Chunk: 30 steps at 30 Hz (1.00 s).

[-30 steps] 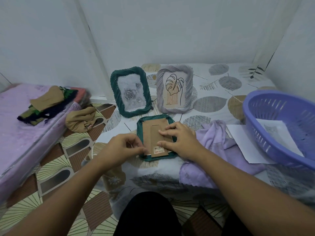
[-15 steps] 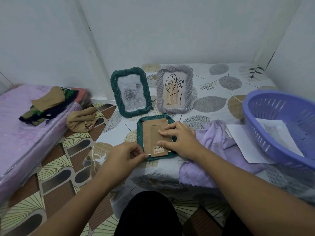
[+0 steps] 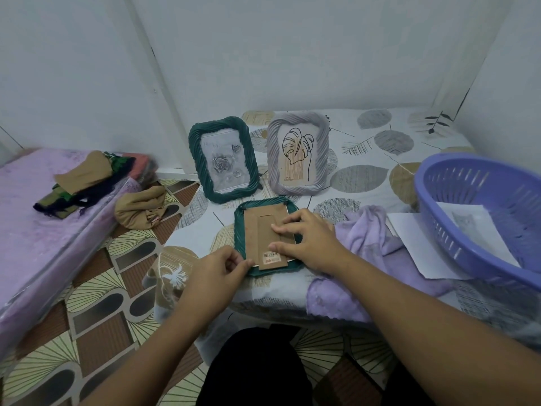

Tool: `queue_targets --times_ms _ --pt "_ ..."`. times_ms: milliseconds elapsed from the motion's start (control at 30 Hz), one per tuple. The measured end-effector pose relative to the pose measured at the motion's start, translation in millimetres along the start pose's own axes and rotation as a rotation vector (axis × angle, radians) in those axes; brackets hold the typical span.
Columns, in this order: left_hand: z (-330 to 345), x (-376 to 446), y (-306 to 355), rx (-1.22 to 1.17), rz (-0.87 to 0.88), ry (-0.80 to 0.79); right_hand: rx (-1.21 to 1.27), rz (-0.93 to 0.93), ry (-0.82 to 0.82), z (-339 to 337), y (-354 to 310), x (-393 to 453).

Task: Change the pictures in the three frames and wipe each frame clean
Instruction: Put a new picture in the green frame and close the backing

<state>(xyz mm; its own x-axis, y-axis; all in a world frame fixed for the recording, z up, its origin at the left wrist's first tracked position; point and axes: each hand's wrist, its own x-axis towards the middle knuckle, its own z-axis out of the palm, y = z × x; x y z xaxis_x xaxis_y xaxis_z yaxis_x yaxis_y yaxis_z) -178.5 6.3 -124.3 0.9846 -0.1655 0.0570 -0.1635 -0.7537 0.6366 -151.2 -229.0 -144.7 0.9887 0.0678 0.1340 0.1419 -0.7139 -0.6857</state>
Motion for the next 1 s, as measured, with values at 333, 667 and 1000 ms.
queue_targets --times_ms 333,667,1000 --pt "-10.7 50.9 8.9 -0.047 0.011 0.047 -0.003 -0.003 -0.01 -1.3 0.8 1.2" --pt "18.3 56.4 -4.0 -0.1 0.194 0.059 -0.03 -0.006 -0.021 -2.7 -1.0 0.5" --pt "22.3 59.3 -6.3 -0.125 0.16 0.063 0.089 -0.053 -0.296 -47.0 -6.5 4.0"
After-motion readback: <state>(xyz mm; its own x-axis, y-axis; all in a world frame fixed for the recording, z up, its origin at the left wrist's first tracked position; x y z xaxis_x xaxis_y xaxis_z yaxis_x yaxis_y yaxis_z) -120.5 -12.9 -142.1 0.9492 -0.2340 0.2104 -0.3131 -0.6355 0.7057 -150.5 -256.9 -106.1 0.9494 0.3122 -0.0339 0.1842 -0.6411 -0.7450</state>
